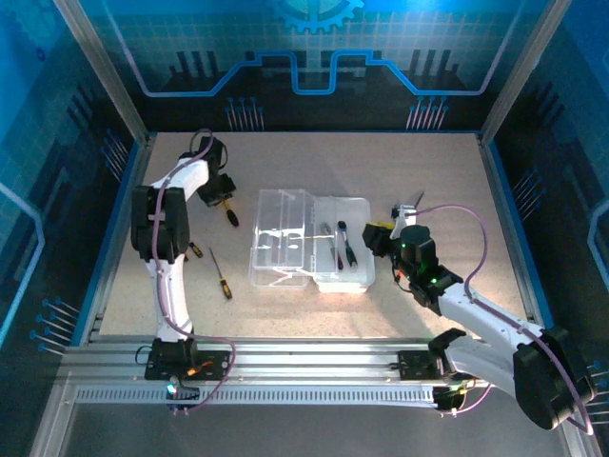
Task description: Pack the tool kit
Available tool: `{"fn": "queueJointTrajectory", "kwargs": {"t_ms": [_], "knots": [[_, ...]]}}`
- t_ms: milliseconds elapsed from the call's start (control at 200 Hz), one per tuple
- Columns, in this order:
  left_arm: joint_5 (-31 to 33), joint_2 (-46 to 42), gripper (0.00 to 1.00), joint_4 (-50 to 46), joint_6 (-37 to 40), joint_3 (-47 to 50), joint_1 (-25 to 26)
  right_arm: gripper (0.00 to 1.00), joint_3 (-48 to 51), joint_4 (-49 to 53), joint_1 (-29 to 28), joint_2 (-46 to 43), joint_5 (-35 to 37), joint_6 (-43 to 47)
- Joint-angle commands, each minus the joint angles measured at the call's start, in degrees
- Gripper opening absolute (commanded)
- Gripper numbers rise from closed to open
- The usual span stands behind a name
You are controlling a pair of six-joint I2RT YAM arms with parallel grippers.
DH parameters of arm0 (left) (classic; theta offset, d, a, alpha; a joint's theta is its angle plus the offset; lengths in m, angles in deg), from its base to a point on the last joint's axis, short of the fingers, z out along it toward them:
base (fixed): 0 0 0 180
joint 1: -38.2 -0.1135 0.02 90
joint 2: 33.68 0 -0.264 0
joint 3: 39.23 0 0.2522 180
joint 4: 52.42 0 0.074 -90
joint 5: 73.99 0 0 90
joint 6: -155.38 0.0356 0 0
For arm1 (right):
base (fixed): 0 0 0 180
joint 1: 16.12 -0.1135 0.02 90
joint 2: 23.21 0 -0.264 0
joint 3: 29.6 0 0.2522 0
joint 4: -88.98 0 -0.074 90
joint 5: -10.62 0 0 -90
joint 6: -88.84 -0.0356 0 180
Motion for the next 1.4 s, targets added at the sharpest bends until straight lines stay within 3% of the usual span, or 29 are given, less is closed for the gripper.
{"fn": "queueJointTrajectory", "kwargs": {"t_ms": [0, 480, 700, 1056, 1236, 1396], "knots": [[-1.11, -5.05, 0.0, 0.32, 0.97, 4.94, -0.19, 0.39, -0.46, 0.26, 0.48, -0.77, -0.39, -0.6], [-3.82, -26.34, 0.0, 7.87, -3.65, 21.83, -0.2, 0.39, -0.62, 0.06, 0.47, -1.31, -3.21, -0.88], [-6.95, -37.13, 0.0, 9.11, -5.54, 26.9, 1.17, 0.39, -1.6, -1.15, 0.13, 0.15, -8.52, 0.15], [-5.79, -46.51, 0.0, 6.58, -6.28, 23.87, 10.07, 0.41, -2.07, -2.6, 0.01, 2.03, -11.35, 0.85], [-4.67, -46.81, 0.0, 6.54, -6.95, 20.85, 16.98, 0.48, -4.19, -4.88, -1.98, 2.12, -21.57, 3.15], [-5.04, -46.63, 0.0, 10.47, -9.59, 21.96, 23.39, 0.57, -10.4, -1.09, -4.54, 4.35, -26.3, 4.4]]}}
